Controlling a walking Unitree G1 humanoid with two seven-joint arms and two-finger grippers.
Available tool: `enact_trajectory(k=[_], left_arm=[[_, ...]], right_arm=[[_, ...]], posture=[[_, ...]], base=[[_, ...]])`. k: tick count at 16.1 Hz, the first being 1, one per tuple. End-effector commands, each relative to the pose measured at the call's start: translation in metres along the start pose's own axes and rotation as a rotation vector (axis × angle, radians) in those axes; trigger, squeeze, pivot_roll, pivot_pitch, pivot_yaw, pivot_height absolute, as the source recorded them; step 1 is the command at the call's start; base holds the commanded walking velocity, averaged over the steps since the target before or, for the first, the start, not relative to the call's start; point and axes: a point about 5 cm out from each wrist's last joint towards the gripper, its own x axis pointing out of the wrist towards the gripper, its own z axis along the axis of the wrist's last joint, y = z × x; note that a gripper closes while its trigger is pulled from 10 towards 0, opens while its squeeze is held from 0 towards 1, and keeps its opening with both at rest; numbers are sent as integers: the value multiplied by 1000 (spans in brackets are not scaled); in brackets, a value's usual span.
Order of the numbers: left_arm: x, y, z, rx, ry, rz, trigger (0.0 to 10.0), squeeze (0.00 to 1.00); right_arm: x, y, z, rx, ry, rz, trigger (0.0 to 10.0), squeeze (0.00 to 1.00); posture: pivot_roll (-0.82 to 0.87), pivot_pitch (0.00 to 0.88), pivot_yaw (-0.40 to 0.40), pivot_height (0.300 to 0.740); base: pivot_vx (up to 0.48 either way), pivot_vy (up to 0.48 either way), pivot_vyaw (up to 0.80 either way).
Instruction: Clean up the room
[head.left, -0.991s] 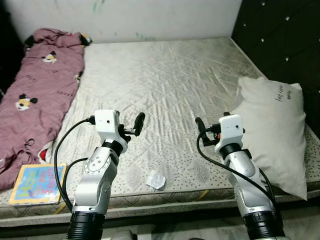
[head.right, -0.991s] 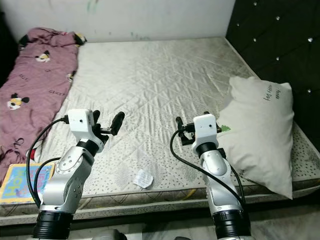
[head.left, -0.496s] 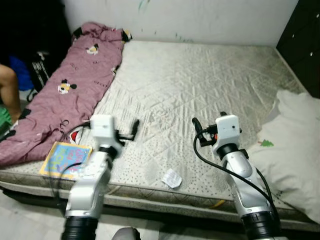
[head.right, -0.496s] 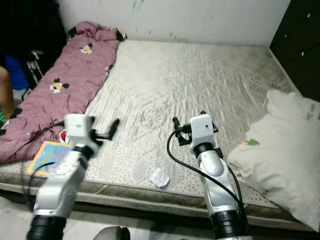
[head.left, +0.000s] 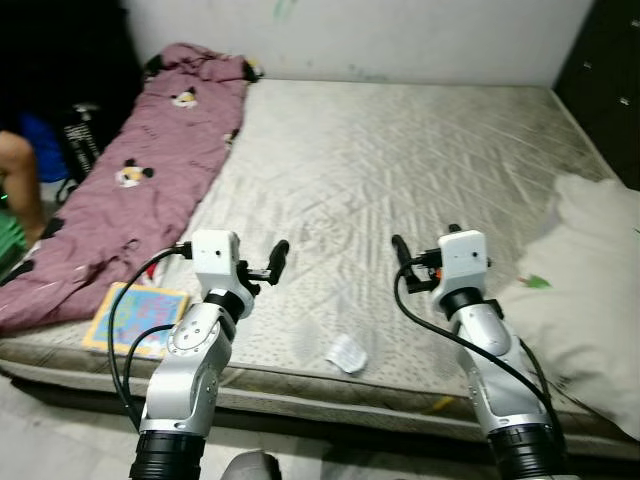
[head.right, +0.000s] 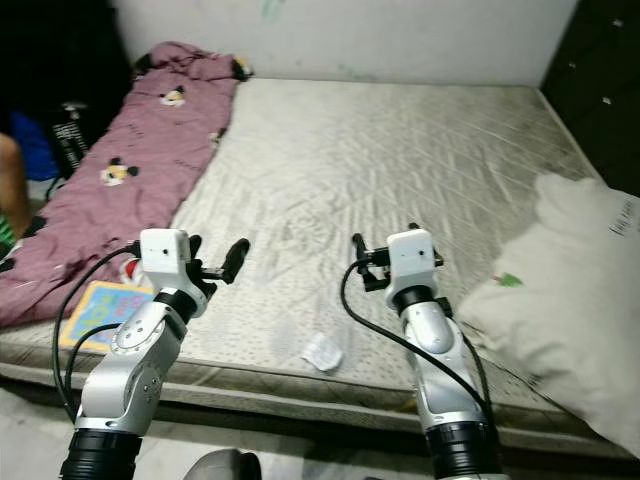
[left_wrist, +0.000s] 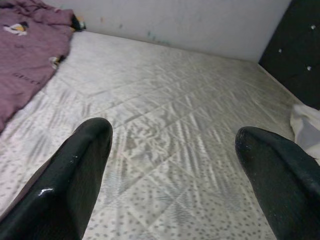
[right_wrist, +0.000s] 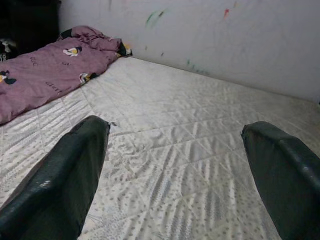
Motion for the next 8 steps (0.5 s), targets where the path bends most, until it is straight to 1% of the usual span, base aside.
enact_trajectory(k=[1,4,5,7,8], left_arm=[[0,4,6,11,-11,12,10000,0],[-1,4,4,16,-4,25,10000,0],[-2,6,3,22,-6,36,10000,0],[-1,8,5,51,-21,48,10000,0],[0,10,7,50,-22,62,10000,0]], right_arm=[[1,2,-1,19,8,-1,10000,0],[1,1,0,17,7,-2,10000,0],[1,1,0,17,7,-1,10000,0],[2,1,0,16,7,-1,10000,0],[2,0,0,16,5,-1,10000,0]], posture=[[-18,0,31,740],[-17,0,27,740],[-18,0,27,740],[-19,0,26,740],[-19,0,26,740]], base=[[0,480,0],[0,472,0],[0,289,0],[0,0,0],[0,0,0]])
